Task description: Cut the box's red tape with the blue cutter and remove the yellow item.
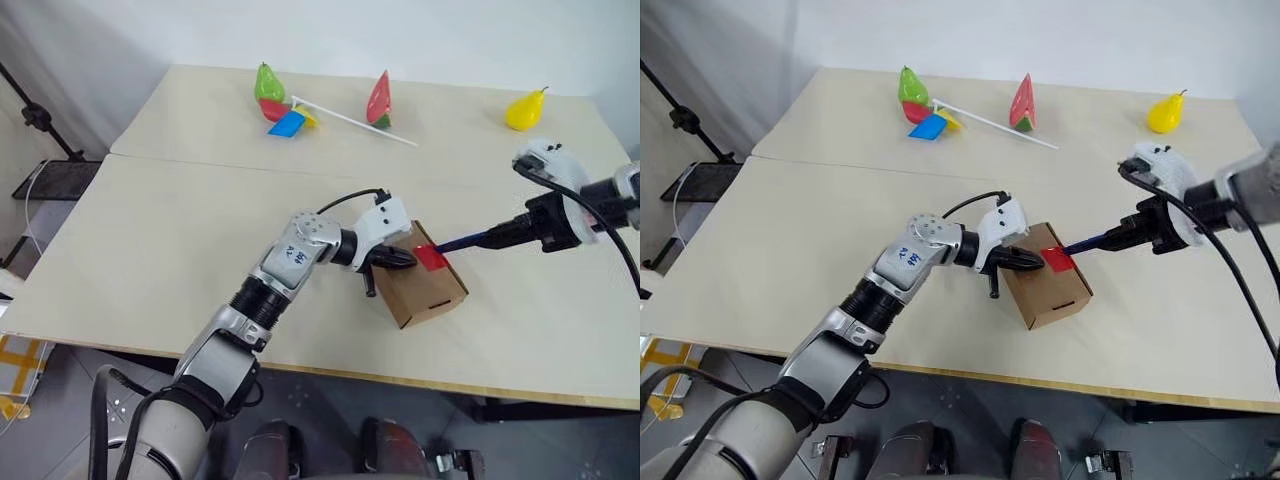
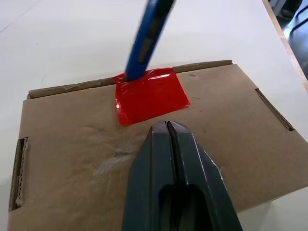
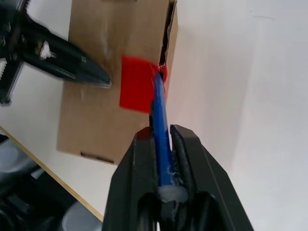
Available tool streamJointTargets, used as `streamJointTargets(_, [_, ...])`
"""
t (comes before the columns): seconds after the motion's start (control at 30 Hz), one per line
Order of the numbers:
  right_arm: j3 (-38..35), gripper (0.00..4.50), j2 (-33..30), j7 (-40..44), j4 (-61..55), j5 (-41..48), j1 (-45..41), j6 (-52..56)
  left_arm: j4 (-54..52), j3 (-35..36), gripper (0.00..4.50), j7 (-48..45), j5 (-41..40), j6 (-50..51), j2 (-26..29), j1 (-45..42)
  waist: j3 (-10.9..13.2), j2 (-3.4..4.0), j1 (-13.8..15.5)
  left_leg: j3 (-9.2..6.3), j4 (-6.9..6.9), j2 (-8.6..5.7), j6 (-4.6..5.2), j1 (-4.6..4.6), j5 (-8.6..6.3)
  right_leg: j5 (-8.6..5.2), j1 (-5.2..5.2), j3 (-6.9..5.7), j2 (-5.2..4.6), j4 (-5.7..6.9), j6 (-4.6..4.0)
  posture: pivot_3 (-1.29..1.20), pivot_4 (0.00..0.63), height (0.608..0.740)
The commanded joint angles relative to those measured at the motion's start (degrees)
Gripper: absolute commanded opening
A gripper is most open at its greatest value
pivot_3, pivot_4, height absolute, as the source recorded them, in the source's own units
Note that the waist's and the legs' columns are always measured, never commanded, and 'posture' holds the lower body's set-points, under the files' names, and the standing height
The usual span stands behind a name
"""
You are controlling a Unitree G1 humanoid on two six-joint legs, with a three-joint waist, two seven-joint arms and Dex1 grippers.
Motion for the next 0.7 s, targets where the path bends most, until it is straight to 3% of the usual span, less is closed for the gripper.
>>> streamJointTargets(0.03, [5.7,0.17,-1.1,2.8,2.2,1.6,-5.1,0.2,6.1,-6.9,0.0,-1.2,4.5,2.4,0.1,4.9,-0.1,-0.01,0.1,-0.02,0.0,0.0,0.0,0.0,0.0,0.0,0.0,-0.01,0.0,0.01,0.0,0.0,0.15,0.74])
streamJointTargets(0.2, [15.3,0.17,-3.8,6.2,-0.2,2.3,-8.9,0.2,8.4,-7.7,0.0,-1.0,5.1,1.6,-0.6,5.2,-0.6,-0.06,0.2,-0.22,-0.04,-0.03,-0.05,0.0,-0.03,0.0,0.06,-0.1,-0.03,0.0,0.0,0.0,0.15,0.74])
streamJointTargets(0.4, [16.2,0.17,-3.6,6.0,1.2,1.0,-7.4,0.2,8.1,-7.4,0.0,-0.9,4.9,2.4,-1.2,5.7,-0.9,-0.18,0.3,-0.37,-0.03,-0.04,-0.06,0.05,-0.05,0.0,0.29,-0.19,-0.04,-0.15,-0.01,0.0,0.15,0.74])
streamJointTargets(0.7, [18.8,0.17,-9.9,7.1,-4.3,6.4,-4.5,0.2,8.2,-6.8,0.0,-0.8,4.8,3.0,-1.1,5.5,-1.0,-0.19,0.2,-0.59,-0.05,-0.04,-0.1,0.15,-0.1,0.0,0.59,-0.26,-0.03,-0.42,-0.01,0.0,0.15,0.74])
